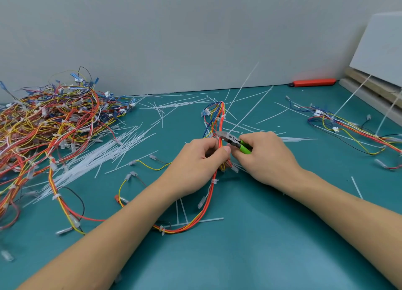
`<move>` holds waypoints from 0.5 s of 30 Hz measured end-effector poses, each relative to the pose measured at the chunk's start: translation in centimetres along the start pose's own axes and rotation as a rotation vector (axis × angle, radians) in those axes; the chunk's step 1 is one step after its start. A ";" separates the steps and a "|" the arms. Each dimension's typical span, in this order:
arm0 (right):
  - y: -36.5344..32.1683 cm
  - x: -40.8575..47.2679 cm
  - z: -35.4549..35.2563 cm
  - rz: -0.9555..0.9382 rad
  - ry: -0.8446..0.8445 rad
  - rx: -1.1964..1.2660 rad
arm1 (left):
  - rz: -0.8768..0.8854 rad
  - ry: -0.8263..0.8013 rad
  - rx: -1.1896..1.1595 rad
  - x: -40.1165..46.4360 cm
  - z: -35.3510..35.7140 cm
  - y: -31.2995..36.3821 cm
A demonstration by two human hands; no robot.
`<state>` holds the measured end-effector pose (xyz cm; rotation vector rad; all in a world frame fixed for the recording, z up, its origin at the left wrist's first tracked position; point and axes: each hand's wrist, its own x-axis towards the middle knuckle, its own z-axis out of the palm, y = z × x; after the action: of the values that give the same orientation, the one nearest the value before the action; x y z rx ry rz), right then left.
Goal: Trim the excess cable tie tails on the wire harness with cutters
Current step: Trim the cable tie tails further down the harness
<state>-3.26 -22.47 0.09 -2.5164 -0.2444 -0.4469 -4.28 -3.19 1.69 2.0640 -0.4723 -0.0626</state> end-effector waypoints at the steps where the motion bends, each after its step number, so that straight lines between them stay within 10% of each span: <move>1: 0.0 0.0 0.0 -0.006 -0.004 0.019 | -0.001 -0.001 0.000 0.0 0.0 0.0; 15: 0.2 0.1 0.0 -0.050 -0.012 0.085 | -0.003 0.002 0.005 0.1 -0.1 -0.2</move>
<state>-3.05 -22.64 -0.02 -2.4350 -0.3251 -0.4319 -4.06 -3.07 1.61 2.0692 -0.4679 -0.0612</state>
